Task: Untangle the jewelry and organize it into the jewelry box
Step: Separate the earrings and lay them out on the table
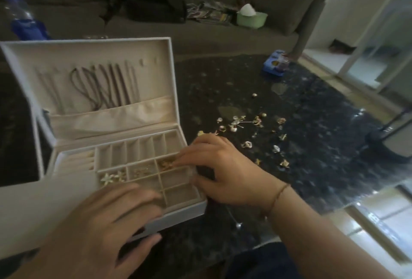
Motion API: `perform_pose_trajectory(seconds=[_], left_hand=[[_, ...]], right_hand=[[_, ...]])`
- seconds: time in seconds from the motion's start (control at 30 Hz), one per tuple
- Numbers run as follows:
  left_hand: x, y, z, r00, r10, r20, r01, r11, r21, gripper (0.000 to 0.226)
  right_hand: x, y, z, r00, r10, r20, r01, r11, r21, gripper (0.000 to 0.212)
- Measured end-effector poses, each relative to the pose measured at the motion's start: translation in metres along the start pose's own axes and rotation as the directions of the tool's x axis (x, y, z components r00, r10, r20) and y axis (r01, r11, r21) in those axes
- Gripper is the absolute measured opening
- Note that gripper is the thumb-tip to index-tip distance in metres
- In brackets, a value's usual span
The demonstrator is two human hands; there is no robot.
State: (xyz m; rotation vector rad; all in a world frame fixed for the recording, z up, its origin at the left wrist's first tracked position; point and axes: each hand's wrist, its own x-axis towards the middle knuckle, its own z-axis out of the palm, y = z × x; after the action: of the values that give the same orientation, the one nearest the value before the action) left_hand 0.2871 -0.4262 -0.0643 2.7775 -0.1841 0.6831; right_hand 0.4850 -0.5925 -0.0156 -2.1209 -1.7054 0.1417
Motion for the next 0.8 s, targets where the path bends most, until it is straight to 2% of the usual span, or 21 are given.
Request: perform_pose_trajectory(seconds=[0.07, 0.13, 0.2, 0.27, 0.33, 0.37, 0.43, 0.53, 0.63, 0.73, 0.8], left_hand=[[0.017, 0.007, 0.004, 0.999, 0.012, 0.034, -0.011, 1.0, -0.02, 0.025], [0.033, 0.018, 0.02, 0.998, 0.056, -0.031, -0.055, 0.998, 0.013, 0.025], [0.057, 0.034, 0.02, 0.998, 0.053, -0.018, -0.054, 0.998, -0.026, 0.026], [0.066, 0.039, 0.018, 0.999, 0.039, -0.002, -0.039, 0.998, -0.044, 0.023], [0.069, 0.038, 0.02, 1.0, 0.006, -0.008, -0.007, 0.997, -0.079, 0.023], [0.07, 0.036, 0.021, 0.999, 0.004, -0.032, -0.007, 0.995, -0.101, 0.023], [0.07, 0.033, 0.023, 0.997, 0.009, -0.071, -0.019, 0.989, -0.147, 0.021], [0.07, 0.032, 0.027, 0.994, 0.026, -0.102, -0.041, 0.988, -0.152, 0.022], [0.073, 0.032, 0.024, 0.999, 0.024, -0.049, -0.031, 0.988, -0.15, 0.022], [0.084, 0.034, 0.015, 0.998, -0.005, 0.069, 0.012, 0.994, -0.11, 0.027], [0.098, 0.039, 0.012, 0.996, -0.038, 0.079, 0.046, 0.994, -0.102, 0.03]], right_hand=[[-0.013, 0.016, -0.015, 0.994, 0.077, -0.078, -0.076, 0.997, 0.028, 0.033], [-0.031, 0.039, -0.033, 0.944, 0.277, -0.176, -0.271, 0.961, 0.059, 0.026], [-0.053, 0.071, -0.047, 0.828, 0.514, -0.223, -0.51, 0.856, 0.081, 0.025], [-0.074, 0.106, -0.053, 0.693, 0.692, -0.2, -0.695, 0.716, 0.067, 0.03], [-0.09, 0.132, -0.055, 0.586, 0.797, -0.148, -0.794, 0.601, 0.093, 0.037], [-0.095, 0.141, -0.055, 0.555, 0.82, -0.139, -0.817, 0.569, 0.099, 0.039], [-0.1, 0.149, -0.055, 0.546, 0.826, -0.14, -0.824, 0.56, 0.086, 0.048], [-0.095, 0.153, -0.052, 0.595, 0.792, -0.138, -0.795, 0.605, 0.039, 0.06], [-0.087, 0.156, -0.048, 0.592, 0.792, -0.148, -0.798, 0.602, 0.025, 0.046], [-0.084, 0.155, -0.047, 0.595, 0.783, -0.184, -0.794, 0.607, 0.015, 0.026], [-0.086, 0.154, -0.048, 0.59, 0.789, -0.173, -0.796, 0.604, 0.037, 0.02]])
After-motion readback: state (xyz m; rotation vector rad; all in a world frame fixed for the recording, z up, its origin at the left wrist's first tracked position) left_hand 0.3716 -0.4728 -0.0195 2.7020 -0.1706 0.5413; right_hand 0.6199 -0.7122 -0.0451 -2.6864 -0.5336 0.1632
